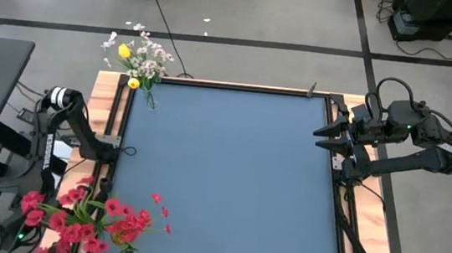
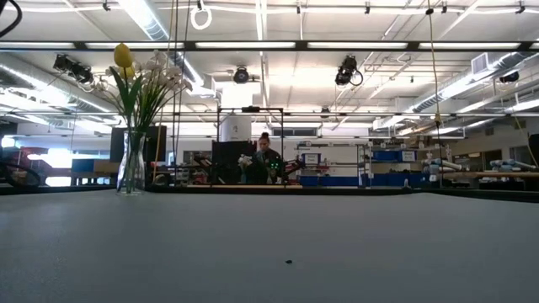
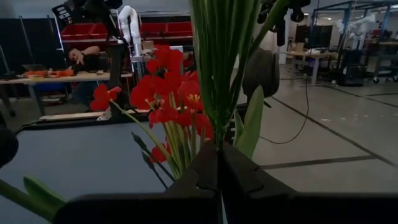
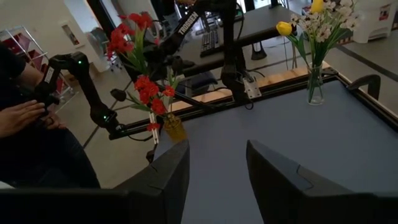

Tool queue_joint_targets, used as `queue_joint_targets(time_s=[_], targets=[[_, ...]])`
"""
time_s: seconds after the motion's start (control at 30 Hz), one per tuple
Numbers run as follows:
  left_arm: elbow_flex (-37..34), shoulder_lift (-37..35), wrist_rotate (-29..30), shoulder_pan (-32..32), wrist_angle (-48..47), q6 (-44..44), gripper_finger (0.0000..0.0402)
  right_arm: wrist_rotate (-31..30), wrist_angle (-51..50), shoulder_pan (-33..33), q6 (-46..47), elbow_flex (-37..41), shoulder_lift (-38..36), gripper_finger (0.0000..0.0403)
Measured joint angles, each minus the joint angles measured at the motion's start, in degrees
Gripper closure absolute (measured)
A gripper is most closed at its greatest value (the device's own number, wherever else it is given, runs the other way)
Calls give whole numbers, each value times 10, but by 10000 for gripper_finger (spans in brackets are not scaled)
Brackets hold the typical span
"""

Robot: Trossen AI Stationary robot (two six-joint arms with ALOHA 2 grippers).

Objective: Sort flowers into vase by color
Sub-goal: Put the red flowers into the yellow vase

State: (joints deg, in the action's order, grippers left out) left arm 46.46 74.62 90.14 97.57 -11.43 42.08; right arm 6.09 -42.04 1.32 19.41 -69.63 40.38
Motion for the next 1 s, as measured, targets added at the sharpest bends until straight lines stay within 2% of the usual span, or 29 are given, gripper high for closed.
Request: queue_joint_targets(time_s=[0.33, 0.47, 0.87, 1.0], targets=[[0, 27, -3, -28, -65, 76, 394, 0, 0, 0, 0, 0, 0, 235], [0, 31, -2, -36, -65, 81, 394, 0, 0, 0, 0, 0, 0, 235], [0, 85, -1, -36, -64, 174, 394, 0, 0, 0, 0, 0, 0, 235], [0, 89, 0, -36, -62, 187, 377, 0, 0, 0, 0, 0, 0, 235]])
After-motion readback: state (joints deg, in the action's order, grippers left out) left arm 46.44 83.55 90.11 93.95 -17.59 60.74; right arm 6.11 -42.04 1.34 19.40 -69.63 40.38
